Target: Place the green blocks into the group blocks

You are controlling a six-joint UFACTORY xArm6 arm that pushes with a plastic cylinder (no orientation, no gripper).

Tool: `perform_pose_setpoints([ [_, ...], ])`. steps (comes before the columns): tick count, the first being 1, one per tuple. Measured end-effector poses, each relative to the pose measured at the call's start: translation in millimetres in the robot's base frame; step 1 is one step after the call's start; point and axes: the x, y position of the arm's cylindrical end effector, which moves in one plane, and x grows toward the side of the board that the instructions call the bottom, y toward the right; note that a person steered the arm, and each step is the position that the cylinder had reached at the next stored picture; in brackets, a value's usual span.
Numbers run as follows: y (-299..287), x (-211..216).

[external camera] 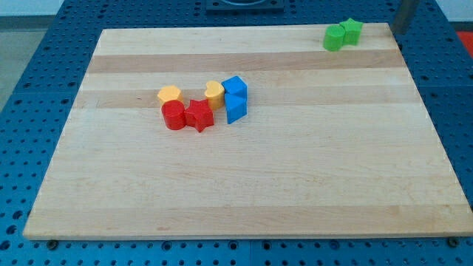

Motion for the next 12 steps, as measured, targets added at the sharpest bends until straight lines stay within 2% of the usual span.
perform_pose_setpoints([
  [2,-76.8,-1.4],
  [5,-97.9,24.0],
  [8,-176.3,28.8],
  [9,-168.1,28.8],
  [11,-93.0,19.8],
  [12,-78.3,37.5],
])
